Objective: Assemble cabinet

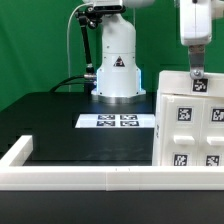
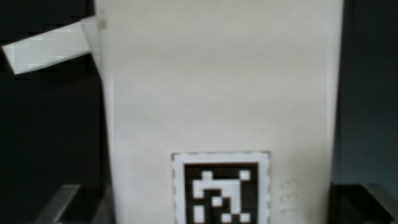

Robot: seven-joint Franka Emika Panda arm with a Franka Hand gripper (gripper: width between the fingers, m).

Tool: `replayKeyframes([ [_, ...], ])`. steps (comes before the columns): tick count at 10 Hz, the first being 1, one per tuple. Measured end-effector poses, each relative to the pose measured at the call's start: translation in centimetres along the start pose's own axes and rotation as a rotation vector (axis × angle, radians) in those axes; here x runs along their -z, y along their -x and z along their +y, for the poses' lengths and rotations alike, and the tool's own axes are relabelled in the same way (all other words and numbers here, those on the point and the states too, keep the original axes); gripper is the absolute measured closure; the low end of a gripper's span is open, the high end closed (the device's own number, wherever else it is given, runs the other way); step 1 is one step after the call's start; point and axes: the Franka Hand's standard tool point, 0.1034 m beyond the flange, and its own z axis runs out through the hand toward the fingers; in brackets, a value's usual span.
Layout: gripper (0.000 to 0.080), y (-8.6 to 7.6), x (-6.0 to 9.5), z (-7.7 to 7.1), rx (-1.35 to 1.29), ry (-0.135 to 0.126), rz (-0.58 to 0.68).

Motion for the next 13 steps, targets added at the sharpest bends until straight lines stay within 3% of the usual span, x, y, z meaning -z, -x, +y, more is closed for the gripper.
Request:
replayKeyframes([
  [2, 0.0234, 0.3, 0.0, 0.1, 0.011, 0.003, -0.013],
  [3, 0.0051, 0.4, 0.0, 0.1, 0.034, 0.002, -0.018],
  [5, 0.0008, 0.7, 0.4, 0.1, 0.076, -0.004, -0.023],
  [7, 0.0002, 1.4, 1.3, 0.3, 0.108, -0.014, -0.041],
  [9, 0.0003, 1.4, 1.0, 0.4, 0.140, -0.008, -0.038],
  [10, 0.0003, 1.4, 0.8, 0.6, 0.284, 0.019, -0.032],
  [13, 0.0003, 1.7, 1.4, -0.7, 0.687, 0.033, -0.042],
])
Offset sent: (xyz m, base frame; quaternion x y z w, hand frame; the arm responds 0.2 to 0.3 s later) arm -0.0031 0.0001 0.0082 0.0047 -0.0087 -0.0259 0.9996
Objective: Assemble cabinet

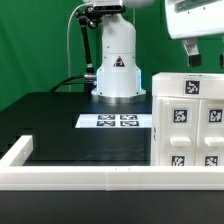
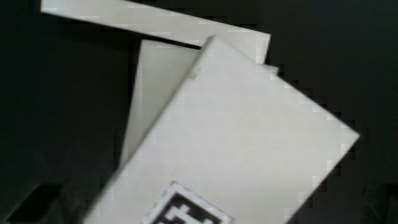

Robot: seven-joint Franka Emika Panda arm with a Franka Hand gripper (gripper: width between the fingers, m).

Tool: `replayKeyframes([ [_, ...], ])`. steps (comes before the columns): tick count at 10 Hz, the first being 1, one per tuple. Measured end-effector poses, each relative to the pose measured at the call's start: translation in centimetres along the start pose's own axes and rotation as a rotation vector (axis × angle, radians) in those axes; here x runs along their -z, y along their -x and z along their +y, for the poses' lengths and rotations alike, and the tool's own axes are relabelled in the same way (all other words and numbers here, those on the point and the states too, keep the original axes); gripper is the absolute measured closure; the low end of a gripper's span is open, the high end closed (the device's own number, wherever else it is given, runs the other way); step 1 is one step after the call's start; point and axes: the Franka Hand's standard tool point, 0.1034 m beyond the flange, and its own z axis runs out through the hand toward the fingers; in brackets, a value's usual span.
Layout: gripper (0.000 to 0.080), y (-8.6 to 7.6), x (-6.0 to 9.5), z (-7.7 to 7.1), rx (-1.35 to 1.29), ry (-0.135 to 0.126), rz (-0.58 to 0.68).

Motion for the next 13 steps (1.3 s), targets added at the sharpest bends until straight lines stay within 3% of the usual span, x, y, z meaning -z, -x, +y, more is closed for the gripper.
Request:
replayKeyframes([
  [2, 0.0003, -0.24, 0.21, -0.32, 0.070, -0.023, -0.008],
  [7, 0.0003, 0.31, -0.07, -0.29, 0.539, -0.011, 0.005],
  [10, 0.0003, -0.20, -0.03, -0.38, 0.881, -0.006, 0.002],
  [13, 0.0003, -0.45, -0.02, -0.31, 1.062, -0.005, 0.004],
])
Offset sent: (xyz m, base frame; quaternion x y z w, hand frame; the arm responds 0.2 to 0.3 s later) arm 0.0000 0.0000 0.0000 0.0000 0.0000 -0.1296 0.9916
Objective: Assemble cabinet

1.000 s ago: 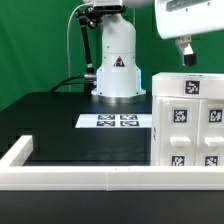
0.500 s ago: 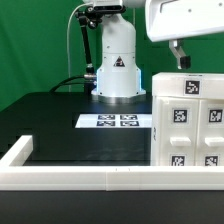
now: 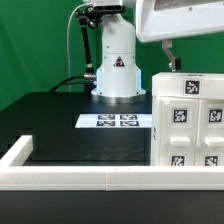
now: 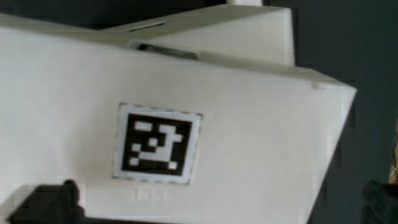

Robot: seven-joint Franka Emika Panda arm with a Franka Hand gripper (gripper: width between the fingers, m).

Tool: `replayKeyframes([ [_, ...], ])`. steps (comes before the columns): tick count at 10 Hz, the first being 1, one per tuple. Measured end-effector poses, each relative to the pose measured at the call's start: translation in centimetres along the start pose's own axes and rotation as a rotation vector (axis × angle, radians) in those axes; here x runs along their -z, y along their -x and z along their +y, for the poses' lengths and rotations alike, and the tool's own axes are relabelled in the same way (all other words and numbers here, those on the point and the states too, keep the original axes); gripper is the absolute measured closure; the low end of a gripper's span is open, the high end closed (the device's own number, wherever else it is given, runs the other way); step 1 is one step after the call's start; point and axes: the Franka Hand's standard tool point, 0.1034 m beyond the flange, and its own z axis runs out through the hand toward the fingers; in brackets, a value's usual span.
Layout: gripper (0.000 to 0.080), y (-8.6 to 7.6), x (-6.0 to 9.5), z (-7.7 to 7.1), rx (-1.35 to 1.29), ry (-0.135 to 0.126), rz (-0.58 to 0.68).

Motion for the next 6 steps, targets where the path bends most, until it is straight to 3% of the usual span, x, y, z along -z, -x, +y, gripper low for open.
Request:
replayKeyframes([
  [2, 0.0003, -0.28, -0.17, 0.06, 0.228, 0.008, 0.031],
  [5, 0.0003, -0.11, -0.30, 0.22, 0.587, 0.053, 0.016],
  [6, 0.0003, 0.00, -0.33, 0.45, 0.661, 0.051, -0.003],
])
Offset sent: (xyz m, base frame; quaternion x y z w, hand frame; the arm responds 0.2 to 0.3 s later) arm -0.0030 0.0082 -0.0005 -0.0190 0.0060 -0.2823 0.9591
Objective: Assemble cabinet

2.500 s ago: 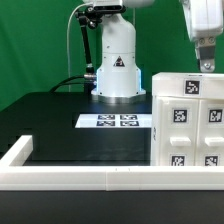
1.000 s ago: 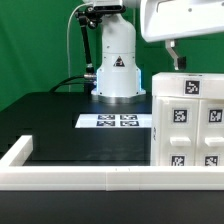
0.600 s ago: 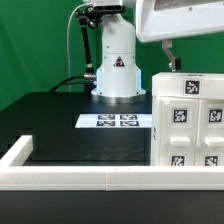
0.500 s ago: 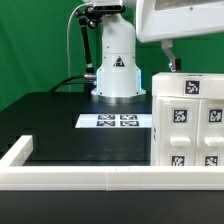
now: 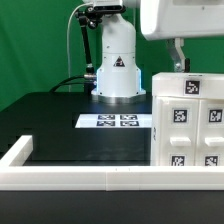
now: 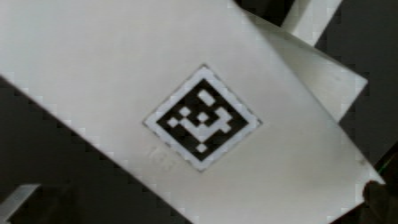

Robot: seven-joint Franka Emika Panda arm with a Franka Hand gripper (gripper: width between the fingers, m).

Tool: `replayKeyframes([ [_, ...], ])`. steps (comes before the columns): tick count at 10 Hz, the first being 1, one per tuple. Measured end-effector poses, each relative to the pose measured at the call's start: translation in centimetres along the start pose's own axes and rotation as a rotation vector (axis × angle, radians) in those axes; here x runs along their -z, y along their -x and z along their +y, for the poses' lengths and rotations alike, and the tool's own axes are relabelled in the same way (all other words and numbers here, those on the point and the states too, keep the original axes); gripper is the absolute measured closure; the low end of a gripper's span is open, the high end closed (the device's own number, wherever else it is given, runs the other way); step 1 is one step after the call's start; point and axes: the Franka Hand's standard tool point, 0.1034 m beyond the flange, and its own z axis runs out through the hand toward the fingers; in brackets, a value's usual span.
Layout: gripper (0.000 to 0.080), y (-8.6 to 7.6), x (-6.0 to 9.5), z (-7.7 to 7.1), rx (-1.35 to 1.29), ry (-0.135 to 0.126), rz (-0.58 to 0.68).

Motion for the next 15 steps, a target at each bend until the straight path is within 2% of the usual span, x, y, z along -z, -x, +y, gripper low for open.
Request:
replayKeyframes([
  [2, 0.0003, 0.3, -0.1, 0.3, 0.244, 0.014, -0.026],
  [7, 0.0003, 0.7, -0.5, 0.0, 0.509, 0.023, -0.052],
  [14, 0.0003, 1.2, -1.4, 0.2, 0.490, 0.023, -0.066],
  [15, 0.0126, 1.2, -1.4, 0.2, 0.484, 0.024, -0.067],
])
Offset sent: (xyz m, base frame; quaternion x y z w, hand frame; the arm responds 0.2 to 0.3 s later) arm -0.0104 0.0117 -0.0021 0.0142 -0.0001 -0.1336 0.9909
